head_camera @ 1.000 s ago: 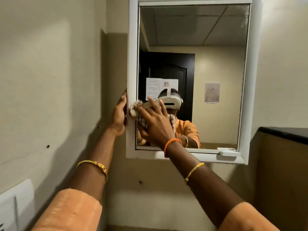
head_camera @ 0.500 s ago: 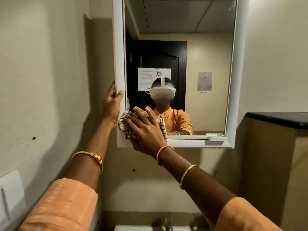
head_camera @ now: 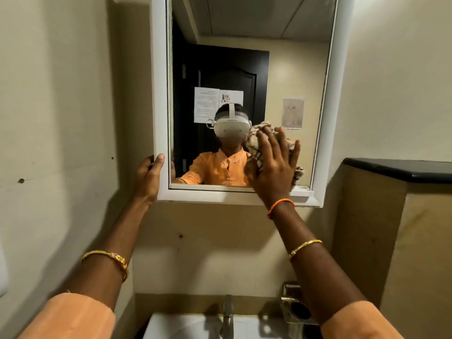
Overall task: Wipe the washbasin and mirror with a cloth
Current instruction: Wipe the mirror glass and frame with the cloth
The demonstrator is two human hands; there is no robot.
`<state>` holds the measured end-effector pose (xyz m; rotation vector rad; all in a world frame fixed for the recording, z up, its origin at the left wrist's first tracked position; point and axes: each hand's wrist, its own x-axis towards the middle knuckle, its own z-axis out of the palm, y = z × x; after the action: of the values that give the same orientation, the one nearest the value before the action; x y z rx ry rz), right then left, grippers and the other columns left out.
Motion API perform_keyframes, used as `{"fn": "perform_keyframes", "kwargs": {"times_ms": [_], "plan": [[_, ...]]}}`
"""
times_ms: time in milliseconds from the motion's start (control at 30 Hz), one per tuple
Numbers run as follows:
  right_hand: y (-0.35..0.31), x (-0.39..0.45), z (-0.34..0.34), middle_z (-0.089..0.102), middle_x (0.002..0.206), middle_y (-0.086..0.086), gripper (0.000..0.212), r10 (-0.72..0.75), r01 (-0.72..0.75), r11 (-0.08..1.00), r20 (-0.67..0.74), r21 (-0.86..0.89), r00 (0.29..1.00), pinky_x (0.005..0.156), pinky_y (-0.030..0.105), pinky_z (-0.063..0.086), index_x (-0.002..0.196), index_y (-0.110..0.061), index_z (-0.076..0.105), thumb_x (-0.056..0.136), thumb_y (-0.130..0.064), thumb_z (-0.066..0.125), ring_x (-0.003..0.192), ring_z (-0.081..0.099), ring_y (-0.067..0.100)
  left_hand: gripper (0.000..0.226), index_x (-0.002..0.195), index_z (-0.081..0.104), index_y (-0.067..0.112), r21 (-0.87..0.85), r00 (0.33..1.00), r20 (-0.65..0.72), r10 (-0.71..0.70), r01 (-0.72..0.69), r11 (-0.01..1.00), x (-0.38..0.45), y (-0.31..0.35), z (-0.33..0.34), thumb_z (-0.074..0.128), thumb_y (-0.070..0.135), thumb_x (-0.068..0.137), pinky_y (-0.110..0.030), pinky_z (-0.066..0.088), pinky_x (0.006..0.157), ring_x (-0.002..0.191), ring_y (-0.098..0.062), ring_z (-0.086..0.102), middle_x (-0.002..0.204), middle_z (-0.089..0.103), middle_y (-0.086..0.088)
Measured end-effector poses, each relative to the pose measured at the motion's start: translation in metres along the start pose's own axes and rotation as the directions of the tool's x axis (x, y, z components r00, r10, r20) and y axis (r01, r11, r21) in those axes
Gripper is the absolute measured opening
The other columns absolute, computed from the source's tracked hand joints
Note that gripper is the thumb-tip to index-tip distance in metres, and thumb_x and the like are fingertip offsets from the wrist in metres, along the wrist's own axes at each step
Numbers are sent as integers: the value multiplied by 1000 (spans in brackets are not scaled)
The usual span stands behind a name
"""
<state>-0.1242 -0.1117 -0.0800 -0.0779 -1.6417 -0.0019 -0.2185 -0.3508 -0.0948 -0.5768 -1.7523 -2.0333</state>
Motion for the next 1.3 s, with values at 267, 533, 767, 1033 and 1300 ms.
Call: {"fn": "perform_keyframes", "kwargs": {"times_ms": [267, 533, 767, 1033, 1300], "plan": [[11, 18, -24, 47, 143, 2, 66, 573, -575, 806, -64, -140, 817, 97, 42, 19, 137, -16, 40, 74, -34, 51, 126, 37, 31, 32, 91, 63, 10, 17, 999, 30, 13, -13, 1000, -1, -6, -4, 43, 35, 98, -35, 53, 73, 69, -23, 63, 81, 66, -9], [-1, -3, -41, 60, 125, 7, 48, 702, -664, 698, 74, -266, 708, 92, 47, 25, 122, -11, 47, 81, -36, 42, 113, 41, 33, 33, 86, 63, 16, 27, 1000, 4, 29, -29, 999, -6, -7, 1, 40, 35, 99, -32, 52, 70, 66, -16, 62, 77, 65, -4], [-3, -6, -54, 63, 113, 21, 48, 774, -639, 613, 193, -465, 602, 107, 49, 19, 115, 2, 53, 86, -34, 43, 122, 41, 39, 34, 86, 63, 13, 5, 1000, -2, 20, -20, 1000, -7, -6, 3, 41, 35, 99, -32, 52, 69, 64, -18, 60, 75, 65, -6], [-48, -23, -33, 60, 112, 27, 48, 705, -573, 692, 239, -439, 668, 100, 47, 28, 111, 4, 54, 81, -32, 52, 110, 47, 40, 65, 112, 66, 11, 38, 998, 35, -50, 48, 998, -1, -10, -10, 50, 65, 79, -47, 49, 98, 105, -28, 64, 109, 70, -9], [-150, -63, 30, 56, 115, 24, 49, 552, -511, 830, 199, -223, 810, 96, 50, 33, 115, 1, 53, 68, -13, 59, 106, 39, 37, 42, 126, 58, 11, 16, 996, 27, -82, 82, 997, -1, -4, -10, 51, 36, 94, -34, 44, 97, 107, -15, 54, 115, 60, 1]]}}
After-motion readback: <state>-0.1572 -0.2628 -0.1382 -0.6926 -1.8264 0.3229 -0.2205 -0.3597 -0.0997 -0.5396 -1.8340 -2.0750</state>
